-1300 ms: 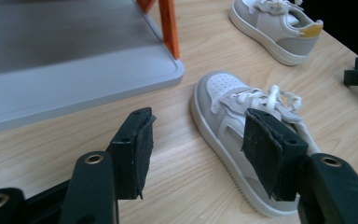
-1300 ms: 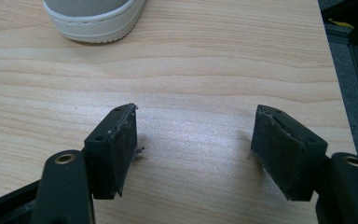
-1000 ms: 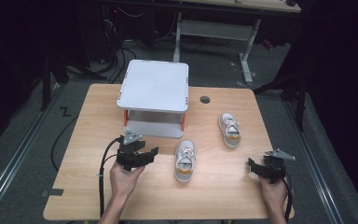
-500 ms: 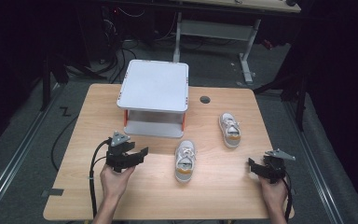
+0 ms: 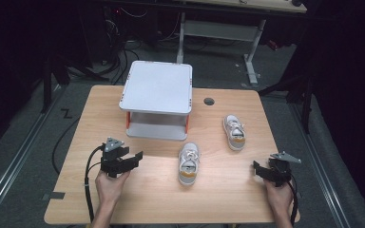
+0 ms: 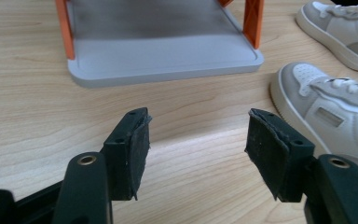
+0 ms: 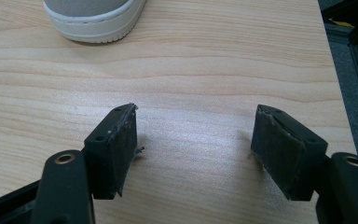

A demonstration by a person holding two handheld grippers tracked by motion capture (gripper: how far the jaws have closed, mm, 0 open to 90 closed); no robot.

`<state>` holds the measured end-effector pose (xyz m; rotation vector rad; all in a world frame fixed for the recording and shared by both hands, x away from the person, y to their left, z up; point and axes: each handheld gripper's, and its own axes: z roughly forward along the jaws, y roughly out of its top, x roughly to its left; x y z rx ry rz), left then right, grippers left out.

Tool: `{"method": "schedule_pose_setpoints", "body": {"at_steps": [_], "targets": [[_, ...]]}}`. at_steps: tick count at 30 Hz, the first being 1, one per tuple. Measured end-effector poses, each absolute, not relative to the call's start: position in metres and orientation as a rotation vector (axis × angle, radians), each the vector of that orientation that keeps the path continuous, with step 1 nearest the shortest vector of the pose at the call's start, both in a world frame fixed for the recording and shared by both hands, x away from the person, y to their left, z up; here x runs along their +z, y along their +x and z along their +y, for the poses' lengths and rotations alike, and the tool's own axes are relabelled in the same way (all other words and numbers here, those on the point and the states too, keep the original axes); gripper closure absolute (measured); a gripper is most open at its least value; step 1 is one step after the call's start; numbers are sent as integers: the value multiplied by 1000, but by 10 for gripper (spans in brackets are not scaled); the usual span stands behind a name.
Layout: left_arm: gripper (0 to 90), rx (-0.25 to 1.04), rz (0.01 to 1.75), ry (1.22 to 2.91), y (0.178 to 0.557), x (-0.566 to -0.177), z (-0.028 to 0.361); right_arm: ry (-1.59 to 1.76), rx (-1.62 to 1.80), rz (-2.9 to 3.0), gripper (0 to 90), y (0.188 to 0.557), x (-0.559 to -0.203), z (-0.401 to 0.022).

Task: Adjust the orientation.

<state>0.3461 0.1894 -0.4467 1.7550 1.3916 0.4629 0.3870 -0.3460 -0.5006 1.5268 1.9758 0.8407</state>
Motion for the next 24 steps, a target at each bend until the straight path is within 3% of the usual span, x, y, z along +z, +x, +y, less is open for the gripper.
{"method": "schedule_pose_setpoints", "body": {"at_steps": [7,14,20,24], "targets": [[394,479,1462,1741,350,-470,200,1529,842,1976,317,387,-501,-346],[400,600,1501,1798,361,-484,203,1503,851,1987,431,386,-500,-347],[403,656,1525,1816,367,-494,206,1497,857,2009,478,387,-498,-347],[403,678,1546,1818,366,-500,210,1479,954,2042,567,384,-491,-346]]}}
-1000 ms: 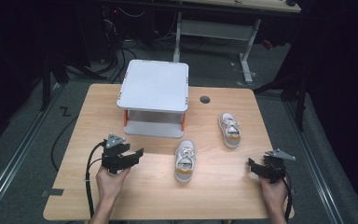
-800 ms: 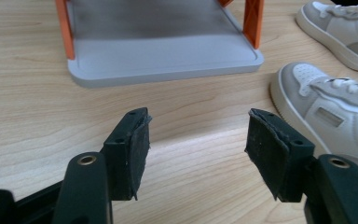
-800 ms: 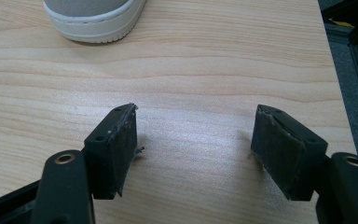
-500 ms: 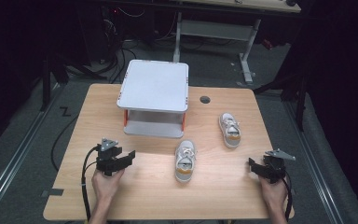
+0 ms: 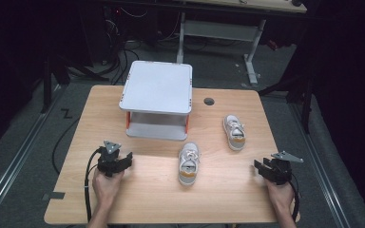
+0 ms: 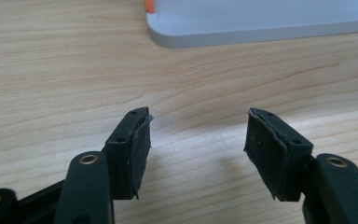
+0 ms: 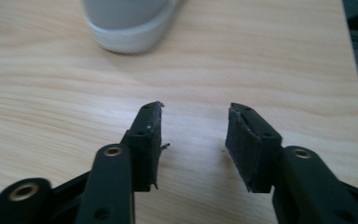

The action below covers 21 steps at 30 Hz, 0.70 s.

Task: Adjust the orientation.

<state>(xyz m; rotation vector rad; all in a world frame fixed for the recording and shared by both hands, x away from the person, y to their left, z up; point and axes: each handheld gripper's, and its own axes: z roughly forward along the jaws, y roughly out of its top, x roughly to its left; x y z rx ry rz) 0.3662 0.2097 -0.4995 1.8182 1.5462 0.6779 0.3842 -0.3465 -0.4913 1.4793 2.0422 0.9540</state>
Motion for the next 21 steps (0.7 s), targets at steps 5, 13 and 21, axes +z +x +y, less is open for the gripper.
{"method": "schedule_pose_setpoints", "body": {"at_steps": [5,13,21], "targets": [[399,686,1562,1811,364,-506,216,1420,1092,2068,582,383,-468,-340],[386,701,1552,1832,363,-506,215,1287,1116,2155,542,402,-433,-305],[375,699,1554,1833,363,-506,214,1257,927,2244,554,451,-426,-265]]}}
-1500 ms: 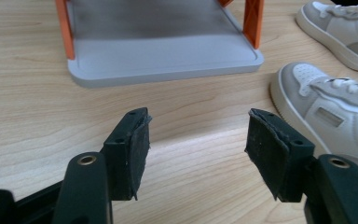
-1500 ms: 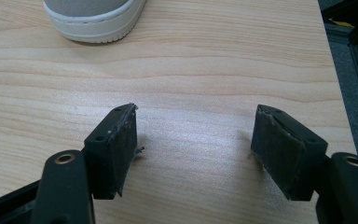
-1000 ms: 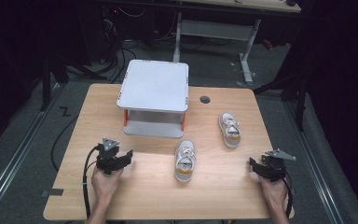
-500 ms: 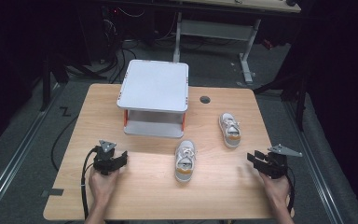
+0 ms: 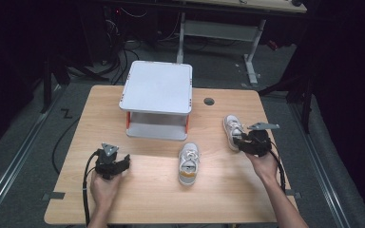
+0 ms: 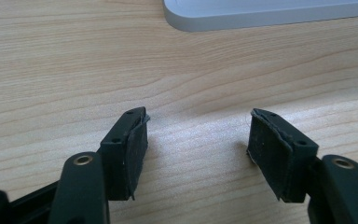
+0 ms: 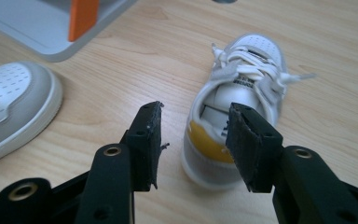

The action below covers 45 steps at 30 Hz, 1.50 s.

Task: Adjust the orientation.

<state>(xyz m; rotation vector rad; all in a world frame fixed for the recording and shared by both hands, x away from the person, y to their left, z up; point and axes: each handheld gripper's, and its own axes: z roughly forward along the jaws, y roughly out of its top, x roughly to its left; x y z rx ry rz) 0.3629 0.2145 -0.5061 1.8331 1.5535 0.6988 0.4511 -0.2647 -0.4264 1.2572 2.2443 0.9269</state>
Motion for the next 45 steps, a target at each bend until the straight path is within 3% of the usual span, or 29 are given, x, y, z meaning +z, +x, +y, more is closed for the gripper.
{"method": "schedule_pose_setpoints", "body": {"at_steps": [12,15,23,32,45], "targets": [[372,696,1555,1827,363,-506,215,1320,707,2371,707,494,-449,-239],[372,694,1557,1823,363,-506,215,1316,718,2365,780,498,-451,-240],[372,691,1560,1818,363,-506,216,1305,789,2327,823,492,-444,-248],[372,690,1561,1817,363,-506,216,1179,873,2343,824,453,-420,-245],[372,695,1562,1821,363,-506,216,1103,825,2452,818,386,-437,-223]]}}
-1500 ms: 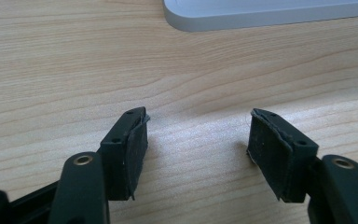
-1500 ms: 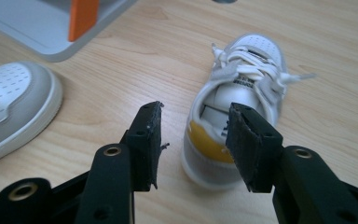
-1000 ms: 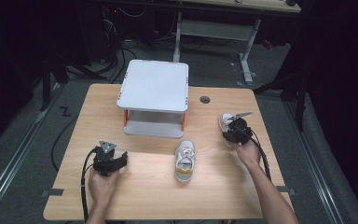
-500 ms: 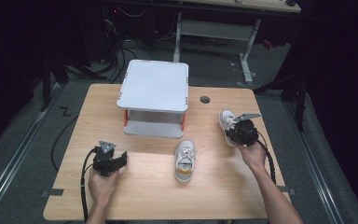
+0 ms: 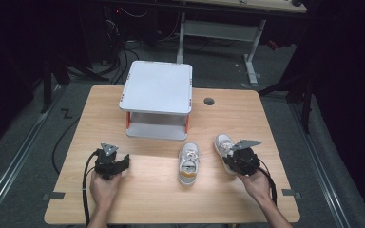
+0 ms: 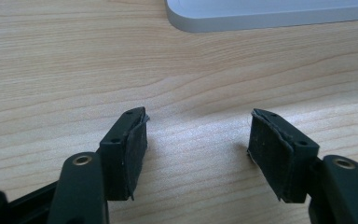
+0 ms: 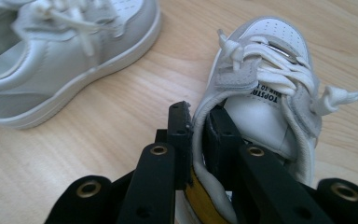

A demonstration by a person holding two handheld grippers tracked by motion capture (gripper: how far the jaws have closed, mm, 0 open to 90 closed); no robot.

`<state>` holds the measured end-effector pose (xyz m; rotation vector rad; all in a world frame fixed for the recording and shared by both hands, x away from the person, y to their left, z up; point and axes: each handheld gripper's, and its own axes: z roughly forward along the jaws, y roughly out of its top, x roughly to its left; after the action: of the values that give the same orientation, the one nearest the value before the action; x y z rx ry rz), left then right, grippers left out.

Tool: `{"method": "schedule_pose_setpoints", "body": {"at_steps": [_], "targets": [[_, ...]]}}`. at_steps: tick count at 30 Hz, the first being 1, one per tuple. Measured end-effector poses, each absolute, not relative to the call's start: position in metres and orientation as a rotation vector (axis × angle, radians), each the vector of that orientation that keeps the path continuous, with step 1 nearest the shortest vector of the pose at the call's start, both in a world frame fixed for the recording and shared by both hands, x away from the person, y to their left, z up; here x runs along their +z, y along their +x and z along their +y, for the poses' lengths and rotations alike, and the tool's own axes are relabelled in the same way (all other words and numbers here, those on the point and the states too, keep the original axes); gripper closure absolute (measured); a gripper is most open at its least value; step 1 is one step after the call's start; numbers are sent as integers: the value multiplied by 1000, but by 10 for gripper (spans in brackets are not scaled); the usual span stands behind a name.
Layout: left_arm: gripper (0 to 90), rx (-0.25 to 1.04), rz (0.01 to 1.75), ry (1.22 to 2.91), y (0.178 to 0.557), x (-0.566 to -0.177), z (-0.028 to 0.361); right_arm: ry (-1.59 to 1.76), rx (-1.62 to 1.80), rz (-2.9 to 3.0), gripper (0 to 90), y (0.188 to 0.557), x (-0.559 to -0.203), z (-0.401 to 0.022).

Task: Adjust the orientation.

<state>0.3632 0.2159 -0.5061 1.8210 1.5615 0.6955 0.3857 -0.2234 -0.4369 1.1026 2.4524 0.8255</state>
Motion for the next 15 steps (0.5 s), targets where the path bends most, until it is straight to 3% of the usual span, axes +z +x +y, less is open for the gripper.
{"method": "schedule_pose_setpoints", "body": {"at_steps": [15], "targets": [[372,689,1565,1815,363,-506,217,1039,800,2529,797,365,-445,-169]]}}
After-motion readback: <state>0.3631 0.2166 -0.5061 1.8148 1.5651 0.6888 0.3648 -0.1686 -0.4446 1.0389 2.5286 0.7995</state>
